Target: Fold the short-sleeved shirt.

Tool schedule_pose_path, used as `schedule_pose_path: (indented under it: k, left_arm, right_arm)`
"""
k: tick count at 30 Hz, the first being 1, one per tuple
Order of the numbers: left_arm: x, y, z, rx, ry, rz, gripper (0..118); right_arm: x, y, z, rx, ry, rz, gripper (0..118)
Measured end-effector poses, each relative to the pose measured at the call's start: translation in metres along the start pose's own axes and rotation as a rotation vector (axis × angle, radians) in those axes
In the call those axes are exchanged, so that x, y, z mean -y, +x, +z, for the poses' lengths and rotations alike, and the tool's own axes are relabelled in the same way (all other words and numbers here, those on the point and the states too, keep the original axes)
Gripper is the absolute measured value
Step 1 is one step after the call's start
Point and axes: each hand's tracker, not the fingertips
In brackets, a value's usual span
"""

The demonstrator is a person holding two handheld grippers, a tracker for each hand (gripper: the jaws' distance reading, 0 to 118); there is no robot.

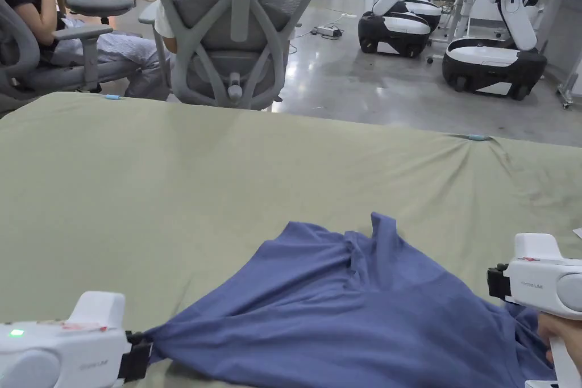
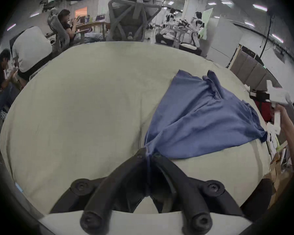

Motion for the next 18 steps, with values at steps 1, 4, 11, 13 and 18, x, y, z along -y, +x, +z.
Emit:
schedule_pose_path:
  k: [1, 4, 11, 13, 18]
  left_arm:
    - [0.000, 0.000, -0.002, -0.002, 0.000, -0.002, 0]
    - [-0.002, -0.003, -0.009, -0.002, -0.001, 0.009, 0]
    - [-0.008, -0.007, -0.024, -0.012, -0.026, 0.006, 0]
    - [-0.010, -0.008, -0.028, -0.012, -0.033, 0.006, 0]
    - [-0.012, -0.003, -0.030, -0.021, -0.031, -0.001, 0]
  right_arm:
    - [-0.005, 0.000, -0.014, -0.024, -0.013, 0.009, 0]
    - [-0.015, 0.003, -0.066, -0.091, -0.072, 0.002, 85]
    - [-0.008, -0.004, -0.120, -0.146, -0.197, -0.030, 60]
    - [-0.004, 0.000, -0.107, -0.135, -0.124, -0.046, 11]
    - [-0.007, -0.012, -0.049, -0.119, 0.004, 0.025, 4]
